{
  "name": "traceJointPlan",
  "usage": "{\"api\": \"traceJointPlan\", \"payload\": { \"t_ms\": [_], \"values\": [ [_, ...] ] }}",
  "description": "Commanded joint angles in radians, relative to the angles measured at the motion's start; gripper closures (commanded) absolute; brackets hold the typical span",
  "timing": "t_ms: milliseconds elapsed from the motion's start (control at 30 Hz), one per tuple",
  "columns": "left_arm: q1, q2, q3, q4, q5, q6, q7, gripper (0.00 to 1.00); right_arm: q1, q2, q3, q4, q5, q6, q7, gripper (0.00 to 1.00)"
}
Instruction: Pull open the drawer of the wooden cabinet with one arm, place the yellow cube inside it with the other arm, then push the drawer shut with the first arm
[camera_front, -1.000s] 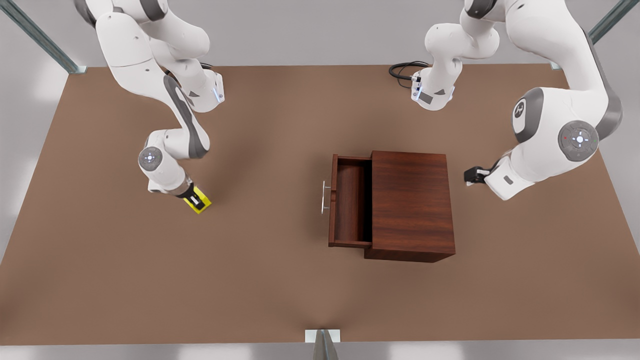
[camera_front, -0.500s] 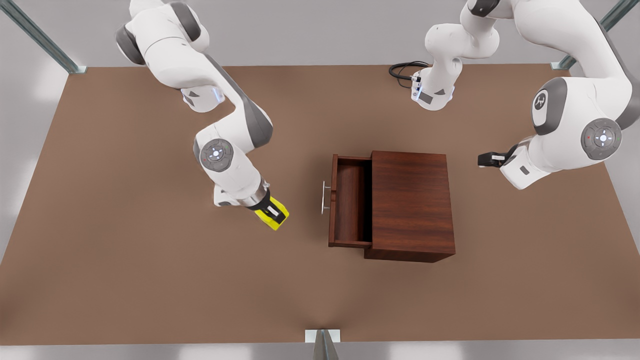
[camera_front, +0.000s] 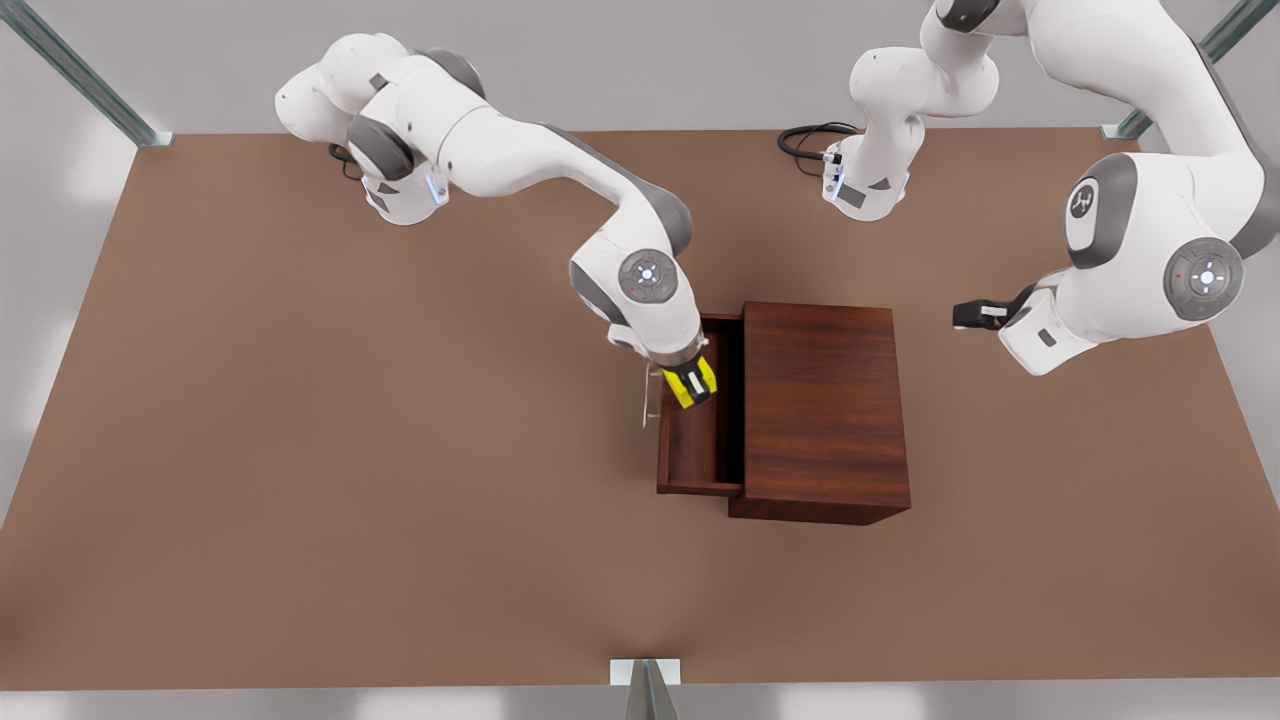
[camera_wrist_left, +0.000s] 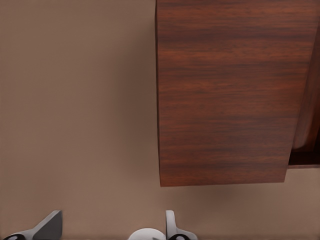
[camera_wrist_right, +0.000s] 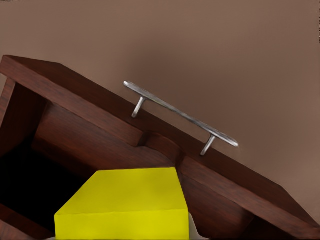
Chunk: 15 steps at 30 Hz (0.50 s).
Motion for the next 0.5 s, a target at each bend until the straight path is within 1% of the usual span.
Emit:
{"api": "traceJointPlan", "payload": {
  "t_ms": [0, 33, 67, 200, 233, 267, 300, 333, 367, 400, 433, 467],
  "values": [
    [0.0, 0.002, -0.001, 0.001, 0.007, 0.001, 0.007, 0.0, 0.008, 0.006, -0.002, 0.007, 0.005, 0.01, 0.591, 0.62],
    [0.0, 0.003, -0.001, 0.001, 0.004, 0.001, 0.007, 0.0, 0.01, 0.006, -0.002, 0.007, 0.005, 0.009, 0.591, 0.2],
    [-0.01, 0.005, -0.003, 0.0, 0.005, 0.0, 0.001, 0.0, 0.01, 0.006, -0.002, 0.007, 0.005, 0.009, 0.591, 0.0],
    [-0.01, 0.005, -0.003, 0.004, 0.005, 0.001, 0.003, 0.0, -0.001, -0.011, -0.005, 0.008, 0.005, -0.01, 0.59, 0.0],
    [-0.01, 0.005, -0.003, 0.006, 0.006, 0.003, 0.003, 0.0, -0.042, -0.055, -0.003, 0.008, 0.001, -0.072, 0.574, 0.0],
    [-0.011, 0.003, -0.006, 0.004, 0.001, 0.003, 0.003, 0.0, -0.126, -0.085, -0.003, 0.008, -0.004, -0.146, 0.477, 0.0],
    [-0.011, 0.003, -0.007, 0.004, -0.005, 0.001, 0.004, 0.0, -0.197, -0.091, -0.003, 0.007, -0.004, -0.223, 0.325, 0.0],
    [-0.051, 0.015, -0.024, 0.044, -0.002, 0.003, 0.001, 0.0, -0.324, -0.111, -0.002, 0.007, -0.036, -0.327, 0.045, 0.0],
    [-0.16, 0.028, -0.033, 0.081, 0.001, 0.001, -0.077, 0.0, -0.403, -0.117, -0.002, 0.007, -0.06, -0.37, -0.143, 0.0],
    [-0.294, 0.083, -0.033, 0.153, 0.001, 0.003, -0.28, 0.0, -0.484, -0.146, 0.001, 0.005, -0.062, -0.415, -0.409, 0.0],
    [-0.429, 0.113, -0.033, 0.178, 0.001, 0.074, -0.488, 0.0, -0.557, -0.187, 0.001, -0.007, -0.062, -0.427, -0.773, 0.0],
    [-0.505, 0.132, -0.035, 0.191, -0.005, 0.139, -0.642, 0.0, -0.623, -0.252, 0.011, -0.103, -0.062, -0.403, -1.079, 0.0]
  ]
}}
